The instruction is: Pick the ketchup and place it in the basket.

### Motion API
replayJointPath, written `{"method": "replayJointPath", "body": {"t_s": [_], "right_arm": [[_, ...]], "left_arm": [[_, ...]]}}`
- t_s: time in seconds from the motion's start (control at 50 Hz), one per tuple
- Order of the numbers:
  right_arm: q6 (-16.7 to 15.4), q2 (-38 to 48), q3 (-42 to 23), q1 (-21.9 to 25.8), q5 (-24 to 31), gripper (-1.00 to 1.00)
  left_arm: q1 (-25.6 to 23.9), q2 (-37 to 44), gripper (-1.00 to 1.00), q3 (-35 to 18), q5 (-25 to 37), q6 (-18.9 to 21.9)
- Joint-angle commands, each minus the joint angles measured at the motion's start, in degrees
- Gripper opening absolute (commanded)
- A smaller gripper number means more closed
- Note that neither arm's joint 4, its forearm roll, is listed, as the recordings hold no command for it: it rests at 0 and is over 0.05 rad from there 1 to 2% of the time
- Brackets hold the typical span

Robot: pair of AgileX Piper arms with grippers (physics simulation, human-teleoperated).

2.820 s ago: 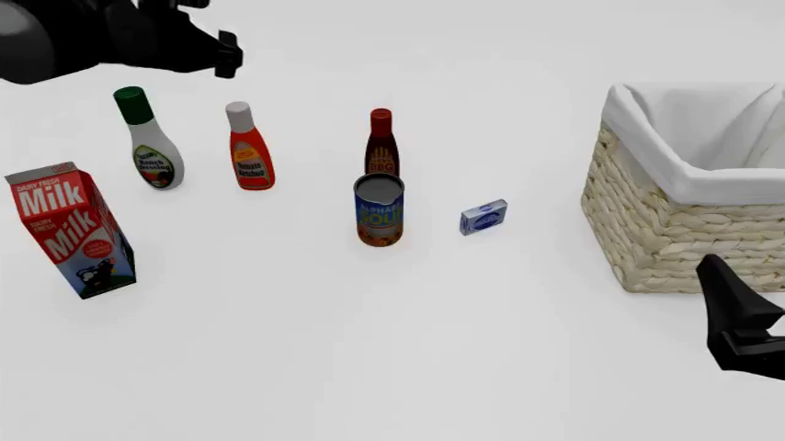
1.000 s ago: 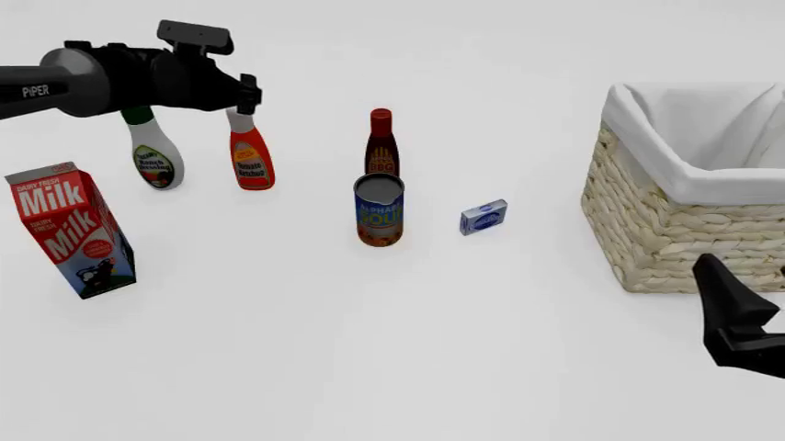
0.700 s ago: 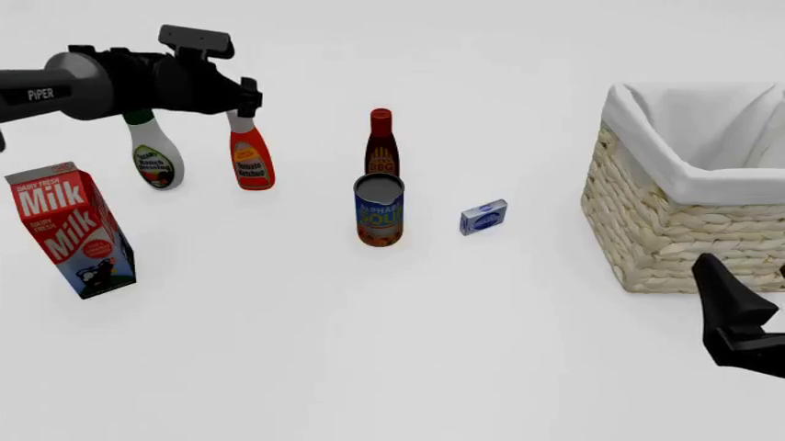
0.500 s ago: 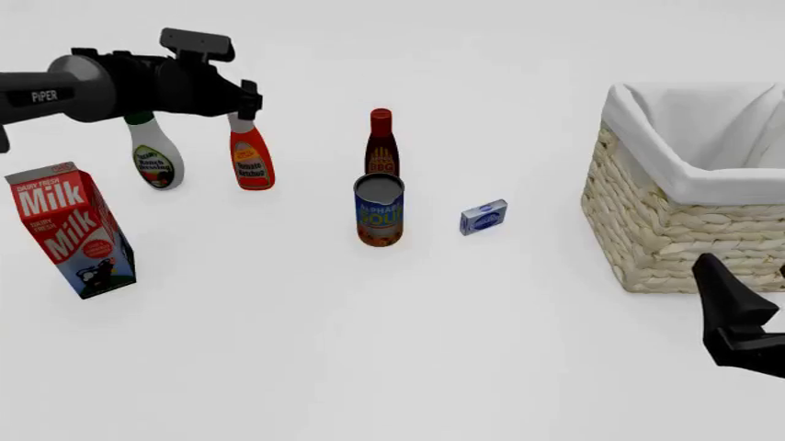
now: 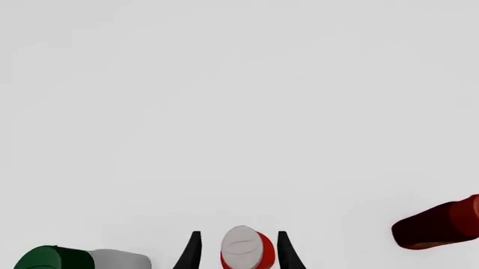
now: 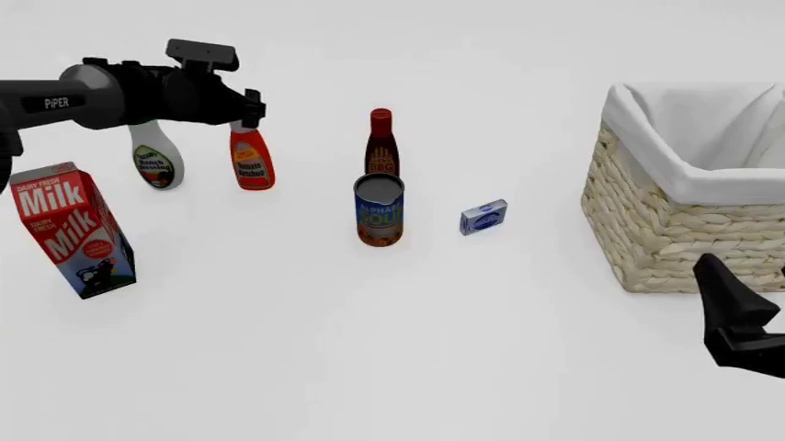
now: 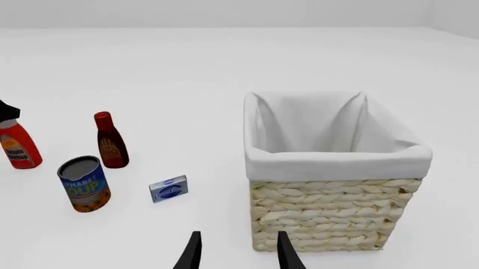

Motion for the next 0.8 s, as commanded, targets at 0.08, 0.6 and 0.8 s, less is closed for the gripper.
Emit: {"method": "replayJointPath", "body": {"t_s": [0.08,0.6,0.8], "right_arm": [[0.1,0.06,0.0,-0.03,-0.04,1.0],[0.4,1.73,0.0,0.26,-1.27,1.0],[0.43,0.52,0.0,0.19,-0.35,1.0]], "left_arm": [[-0.06,1.01,1.0,0.12,-0.52,-0.23],[0.13,1.2,1.0,1.39,-1.36,-0.85],[0.28,0.58,-1.0,1.51,-1.21,-1.03]]}}
